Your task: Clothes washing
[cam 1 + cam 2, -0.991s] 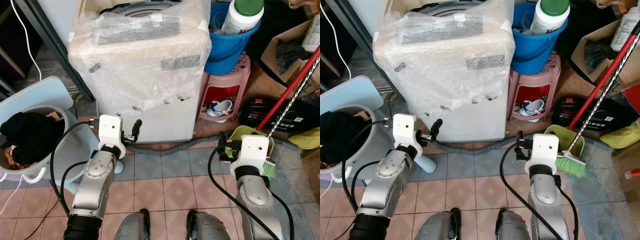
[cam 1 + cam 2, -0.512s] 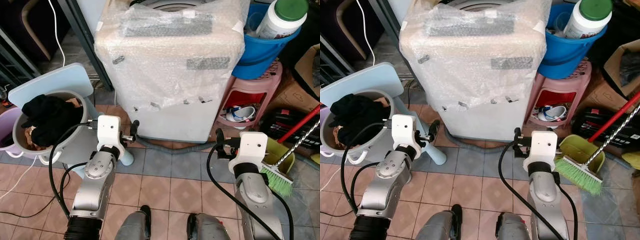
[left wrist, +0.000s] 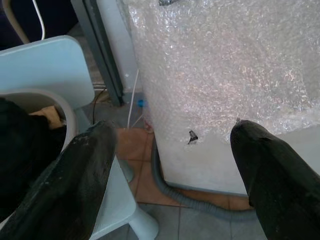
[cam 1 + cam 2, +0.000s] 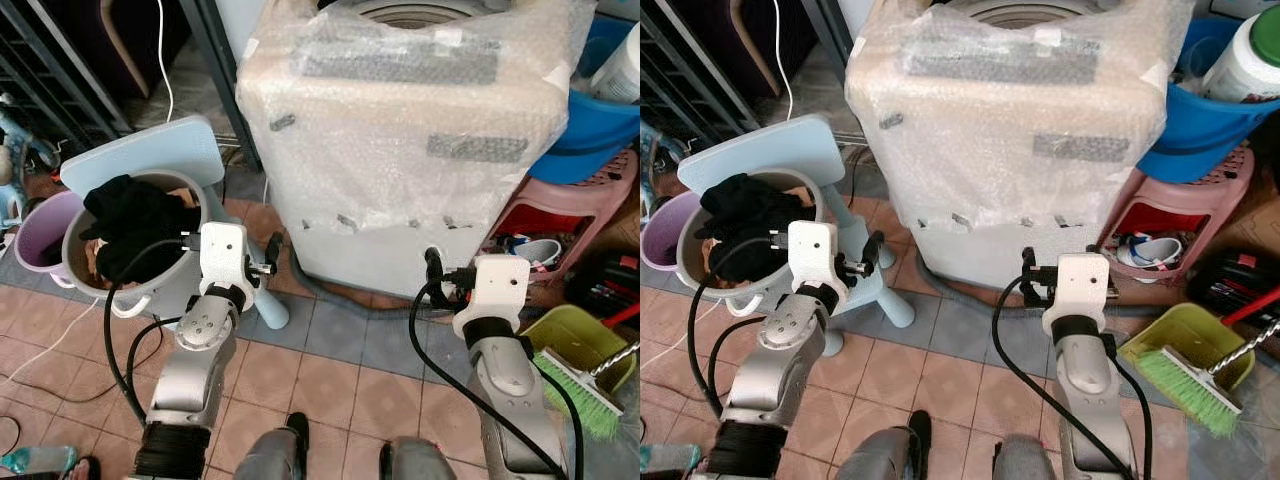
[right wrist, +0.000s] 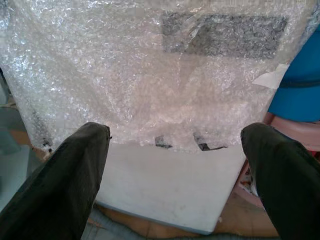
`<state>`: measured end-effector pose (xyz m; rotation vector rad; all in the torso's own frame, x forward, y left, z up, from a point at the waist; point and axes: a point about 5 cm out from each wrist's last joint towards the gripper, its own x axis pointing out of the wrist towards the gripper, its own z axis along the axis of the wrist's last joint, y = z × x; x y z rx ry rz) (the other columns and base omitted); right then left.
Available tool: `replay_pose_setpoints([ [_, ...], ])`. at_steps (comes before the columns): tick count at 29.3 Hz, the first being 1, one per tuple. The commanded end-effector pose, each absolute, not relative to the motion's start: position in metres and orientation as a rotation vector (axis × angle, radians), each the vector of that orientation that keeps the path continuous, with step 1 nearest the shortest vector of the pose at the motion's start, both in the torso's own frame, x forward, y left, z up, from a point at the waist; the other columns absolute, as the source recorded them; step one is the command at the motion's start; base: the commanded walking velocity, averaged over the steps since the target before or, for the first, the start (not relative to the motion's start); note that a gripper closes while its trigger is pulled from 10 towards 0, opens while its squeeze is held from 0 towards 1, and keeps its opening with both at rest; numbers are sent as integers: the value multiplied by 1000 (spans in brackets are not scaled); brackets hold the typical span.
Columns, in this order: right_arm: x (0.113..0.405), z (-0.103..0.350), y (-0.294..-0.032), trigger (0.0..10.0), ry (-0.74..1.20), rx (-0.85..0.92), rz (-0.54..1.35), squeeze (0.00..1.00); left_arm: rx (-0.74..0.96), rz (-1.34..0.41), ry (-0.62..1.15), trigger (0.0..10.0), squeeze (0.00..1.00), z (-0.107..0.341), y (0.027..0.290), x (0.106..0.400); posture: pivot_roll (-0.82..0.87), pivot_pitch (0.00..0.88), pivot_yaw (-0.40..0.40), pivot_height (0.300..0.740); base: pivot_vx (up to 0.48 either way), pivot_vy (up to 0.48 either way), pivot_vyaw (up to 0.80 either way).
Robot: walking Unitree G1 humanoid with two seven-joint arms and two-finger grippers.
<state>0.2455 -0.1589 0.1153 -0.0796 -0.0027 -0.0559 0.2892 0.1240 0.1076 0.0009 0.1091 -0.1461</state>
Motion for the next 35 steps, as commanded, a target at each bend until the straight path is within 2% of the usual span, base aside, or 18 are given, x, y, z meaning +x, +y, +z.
replay_pose_setpoints([
  [1, 243, 113, -163, 10000, 7, -82, -65, 0, 6, -143, 106, 10000, 0, 108, 123, 289, -121, 150, 118, 740, 0, 0, 800],
  [10, 244, 114, -164, 10000, 1, -80, -65, 0, 7, -126, 108, 10000, 0, 106, 124, 287, -120, 156, 112, 740, 0, 0, 800],
  [30, 244, 119, -169, 10000, -32, -76, -109, 0, 20, -100, 105, 10000, 0, 99, 130, 286, -130, 166, 103, 740, 0, 470, 0],
  [35, 252, 117, -170, 10000, -28, -102, -69, 0, 21, -88, 81, 10000, 0, 99, 126, 287, -98, 112, 29, 740, 0, 0, 0],
])
